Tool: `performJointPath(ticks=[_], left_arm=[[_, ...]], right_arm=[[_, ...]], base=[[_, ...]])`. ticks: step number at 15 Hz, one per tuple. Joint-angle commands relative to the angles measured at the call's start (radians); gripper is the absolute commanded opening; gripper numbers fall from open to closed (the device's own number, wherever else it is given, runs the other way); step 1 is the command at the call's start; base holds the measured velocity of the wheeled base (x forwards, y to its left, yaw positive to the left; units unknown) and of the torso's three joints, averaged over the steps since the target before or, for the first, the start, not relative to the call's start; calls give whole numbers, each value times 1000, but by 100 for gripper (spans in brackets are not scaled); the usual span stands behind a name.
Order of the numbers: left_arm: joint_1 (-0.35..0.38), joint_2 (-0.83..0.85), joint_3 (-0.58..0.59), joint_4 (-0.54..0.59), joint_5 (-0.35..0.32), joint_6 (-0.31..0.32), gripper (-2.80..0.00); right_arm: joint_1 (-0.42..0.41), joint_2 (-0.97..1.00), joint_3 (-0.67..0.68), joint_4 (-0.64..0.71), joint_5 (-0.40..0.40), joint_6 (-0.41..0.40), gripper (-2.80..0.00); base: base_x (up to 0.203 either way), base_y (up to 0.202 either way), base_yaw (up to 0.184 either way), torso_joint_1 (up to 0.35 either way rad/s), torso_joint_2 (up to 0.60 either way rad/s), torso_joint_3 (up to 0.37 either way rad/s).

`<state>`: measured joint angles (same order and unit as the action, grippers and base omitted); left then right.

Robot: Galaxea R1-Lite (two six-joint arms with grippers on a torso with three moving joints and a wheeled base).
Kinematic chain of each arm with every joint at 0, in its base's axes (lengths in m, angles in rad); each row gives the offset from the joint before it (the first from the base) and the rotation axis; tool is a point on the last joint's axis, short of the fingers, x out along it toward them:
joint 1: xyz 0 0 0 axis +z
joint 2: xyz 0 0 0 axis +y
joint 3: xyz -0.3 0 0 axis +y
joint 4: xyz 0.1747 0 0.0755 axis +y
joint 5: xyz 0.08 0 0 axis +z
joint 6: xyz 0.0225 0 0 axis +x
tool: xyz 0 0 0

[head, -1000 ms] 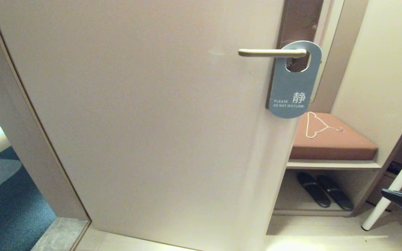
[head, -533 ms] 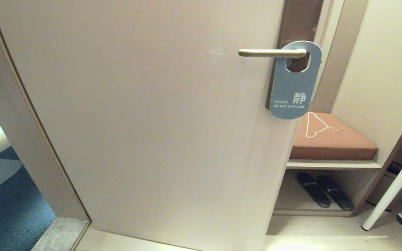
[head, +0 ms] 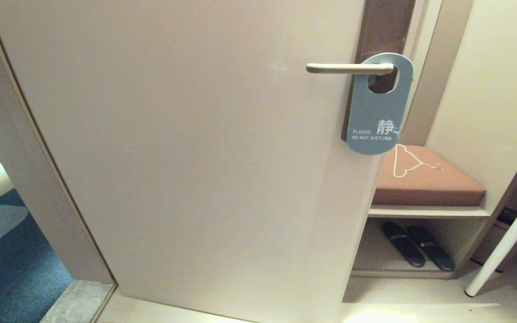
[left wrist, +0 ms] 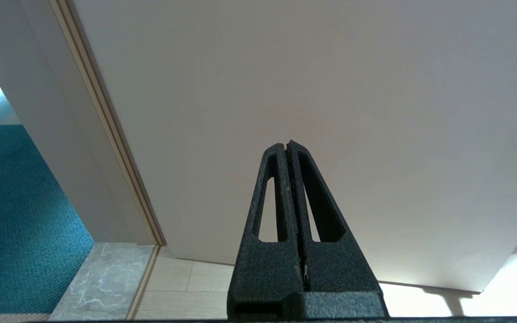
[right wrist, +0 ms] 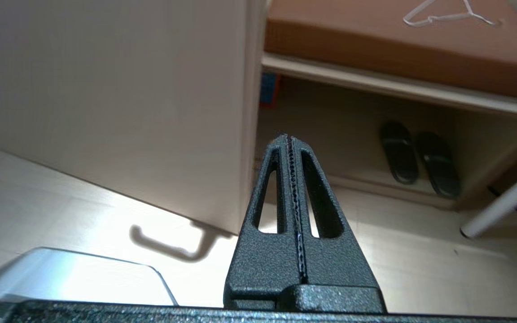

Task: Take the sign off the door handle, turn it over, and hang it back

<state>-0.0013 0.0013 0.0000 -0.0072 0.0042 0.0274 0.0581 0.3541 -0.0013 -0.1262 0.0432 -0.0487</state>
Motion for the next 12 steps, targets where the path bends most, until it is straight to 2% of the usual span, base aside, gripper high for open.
performJointPath(ticks=[1, 6, 12], left_arm=[[0, 0, 0, 0, 0, 0, -280], [0, 0, 0, 1, 0, 0, -280], [0, 0, 0, 0, 0, 0, -280]], right_arm=[[-11, -121, 1, 69, -10, -5, -280], [-54, -292, 1, 98, -15, -7, -280], [-57, -354, 1, 103, -17, 17, -280]], base=[[0, 0, 0, 0, 0, 0], [0, 0, 0, 0, 0, 0], [0, 0, 0, 0, 0, 0]])
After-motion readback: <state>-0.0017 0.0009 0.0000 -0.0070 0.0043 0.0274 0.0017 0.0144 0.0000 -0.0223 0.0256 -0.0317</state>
